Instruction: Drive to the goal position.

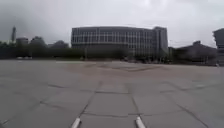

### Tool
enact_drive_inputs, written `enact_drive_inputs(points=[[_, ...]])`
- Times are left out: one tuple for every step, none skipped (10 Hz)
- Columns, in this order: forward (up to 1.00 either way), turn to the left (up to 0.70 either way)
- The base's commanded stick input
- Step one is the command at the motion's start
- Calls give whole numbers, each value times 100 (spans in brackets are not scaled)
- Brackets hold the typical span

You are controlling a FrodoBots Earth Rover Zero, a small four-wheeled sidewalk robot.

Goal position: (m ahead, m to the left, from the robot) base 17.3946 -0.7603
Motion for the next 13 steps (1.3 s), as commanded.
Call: enact_drive_inputs(points=[[100,5],[100,5],[100,5],[100,5],[100,-1],[100,-27],[100,-35],[100,-35],[100,-35],[100,-35],[100,-35],[100,-35],[100,-11]])
